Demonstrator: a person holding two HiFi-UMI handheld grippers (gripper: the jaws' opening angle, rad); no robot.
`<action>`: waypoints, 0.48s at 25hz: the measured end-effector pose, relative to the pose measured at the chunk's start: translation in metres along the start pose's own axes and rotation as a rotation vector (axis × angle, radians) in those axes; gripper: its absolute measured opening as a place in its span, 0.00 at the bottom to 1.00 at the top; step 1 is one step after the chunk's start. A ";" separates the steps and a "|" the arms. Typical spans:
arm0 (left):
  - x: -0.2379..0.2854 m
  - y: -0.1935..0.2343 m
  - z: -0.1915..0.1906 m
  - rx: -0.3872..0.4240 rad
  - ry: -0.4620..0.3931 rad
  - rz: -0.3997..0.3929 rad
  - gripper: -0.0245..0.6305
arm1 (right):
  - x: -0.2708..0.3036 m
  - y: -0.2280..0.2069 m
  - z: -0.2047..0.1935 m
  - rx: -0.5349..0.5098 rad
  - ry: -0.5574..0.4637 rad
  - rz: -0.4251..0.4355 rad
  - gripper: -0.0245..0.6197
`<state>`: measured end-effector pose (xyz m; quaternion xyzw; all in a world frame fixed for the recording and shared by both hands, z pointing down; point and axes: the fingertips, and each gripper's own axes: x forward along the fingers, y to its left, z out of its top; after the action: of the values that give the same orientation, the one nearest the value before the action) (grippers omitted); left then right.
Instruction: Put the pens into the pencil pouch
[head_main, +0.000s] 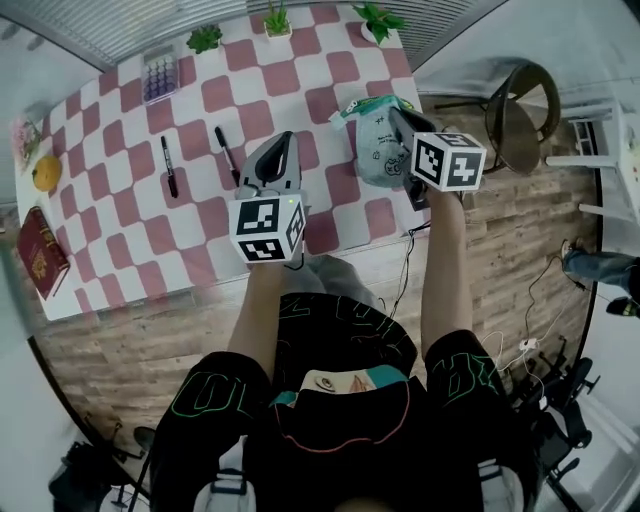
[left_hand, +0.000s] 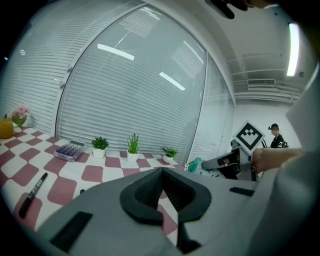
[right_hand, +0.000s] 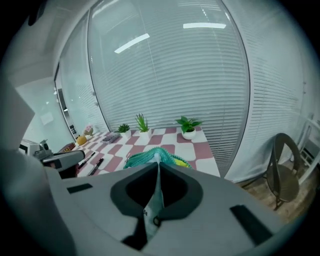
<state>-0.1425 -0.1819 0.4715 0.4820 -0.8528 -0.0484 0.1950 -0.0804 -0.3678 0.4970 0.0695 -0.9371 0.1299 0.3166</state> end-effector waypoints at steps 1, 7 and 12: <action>-0.003 -0.001 0.005 0.012 -0.009 0.005 0.03 | -0.005 0.004 0.004 -0.002 -0.031 0.017 0.05; -0.023 -0.002 0.032 0.078 -0.059 0.039 0.03 | -0.034 0.025 0.028 0.005 -0.207 0.109 0.05; -0.040 0.001 0.050 0.104 -0.090 0.072 0.03 | -0.060 0.047 0.050 -0.009 -0.333 0.208 0.05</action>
<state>-0.1442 -0.1533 0.4145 0.4580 -0.8788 -0.0188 0.1327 -0.0718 -0.3348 0.4121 -0.0086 -0.9792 0.1446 0.1422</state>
